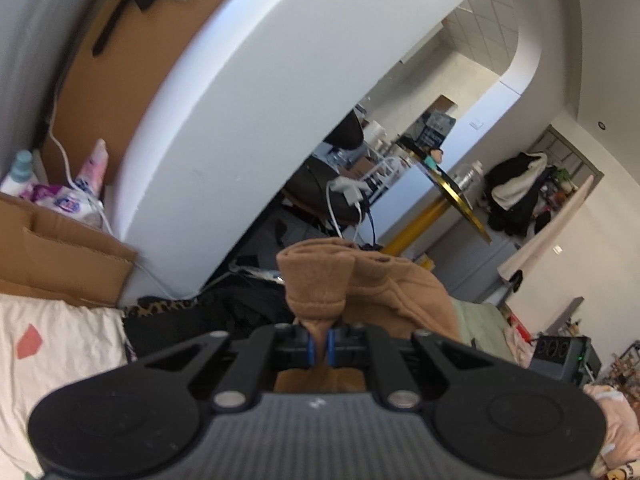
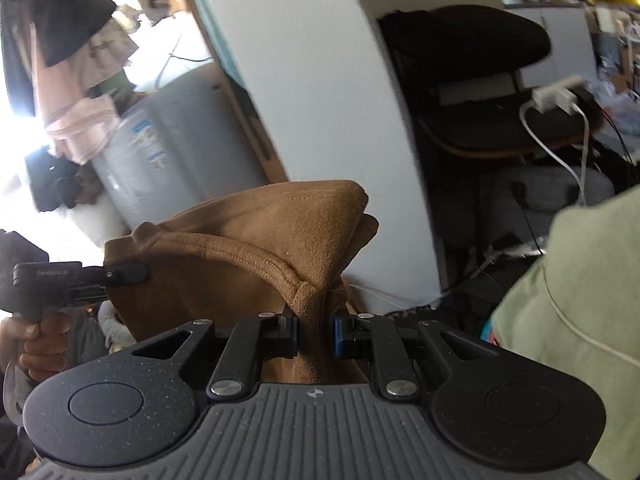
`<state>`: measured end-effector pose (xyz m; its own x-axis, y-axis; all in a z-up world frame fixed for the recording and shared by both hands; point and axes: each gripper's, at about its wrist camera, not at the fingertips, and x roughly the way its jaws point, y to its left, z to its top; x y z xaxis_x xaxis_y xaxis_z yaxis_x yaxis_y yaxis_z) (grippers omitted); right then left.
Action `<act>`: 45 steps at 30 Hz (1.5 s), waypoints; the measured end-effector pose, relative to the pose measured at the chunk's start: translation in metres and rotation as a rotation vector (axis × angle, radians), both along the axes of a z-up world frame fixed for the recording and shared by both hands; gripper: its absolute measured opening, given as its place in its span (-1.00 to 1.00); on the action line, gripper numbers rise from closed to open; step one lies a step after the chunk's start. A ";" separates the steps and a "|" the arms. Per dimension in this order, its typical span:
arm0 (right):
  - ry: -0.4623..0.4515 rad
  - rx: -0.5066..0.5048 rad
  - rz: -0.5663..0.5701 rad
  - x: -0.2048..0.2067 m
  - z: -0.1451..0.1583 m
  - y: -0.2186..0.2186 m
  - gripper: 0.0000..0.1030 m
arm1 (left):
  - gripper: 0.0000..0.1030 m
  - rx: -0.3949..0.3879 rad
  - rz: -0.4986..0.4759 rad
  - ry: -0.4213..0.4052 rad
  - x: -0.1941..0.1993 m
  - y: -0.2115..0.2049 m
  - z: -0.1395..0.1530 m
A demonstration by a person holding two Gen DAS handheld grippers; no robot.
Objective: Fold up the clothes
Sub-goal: 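Carry the folded brown shirt with both grippers toward the clothes pile, then lower the brown shirt with both grippers onto the dark clothes pile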
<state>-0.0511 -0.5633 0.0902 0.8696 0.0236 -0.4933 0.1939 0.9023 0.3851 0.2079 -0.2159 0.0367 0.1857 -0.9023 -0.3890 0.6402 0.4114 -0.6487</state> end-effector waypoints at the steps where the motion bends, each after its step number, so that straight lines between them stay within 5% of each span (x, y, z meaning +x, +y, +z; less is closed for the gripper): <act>1: 0.003 0.004 -0.012 0.001 -0.006 -0.002 -0.70 | -0.88 -0.002 -0.007 0.006 0.002 -0.004 -0.006; 15: 0.112 -0.050 -0.185 -0.003 -0.116 -0.026 -0.70 | -0.88 -0.002 -0.128 0.056 0.011 -0.055 -0.105; 24: 0.175 -0.047 -0.222 0.012 -0.176 -0.030 -0.70 | -0.88 0.013 -0.113 0.098 0.028 -0.069 -0.171; 34: 0.201 -0.061 -0.221 0.043 -0.227 -0.042 -0.70 | -0.88 0.013 -0.067 0.128 0.048 -0.075 -0.214; 45: 0.221 -0.110 -0.210 0.082 -0.241 -0.057 -0.70 | -0.89 0.025 -0.018 0.114 0.087 -0.100 -0.225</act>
<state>0.0308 -0.6202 -0.1503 0.7212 -0.2091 -0.6604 0.4487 0.8673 0.2154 0.2950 -0.3160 -0.1878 0.1231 -0.8950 -0.4287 0.5701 0.4174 -0.7077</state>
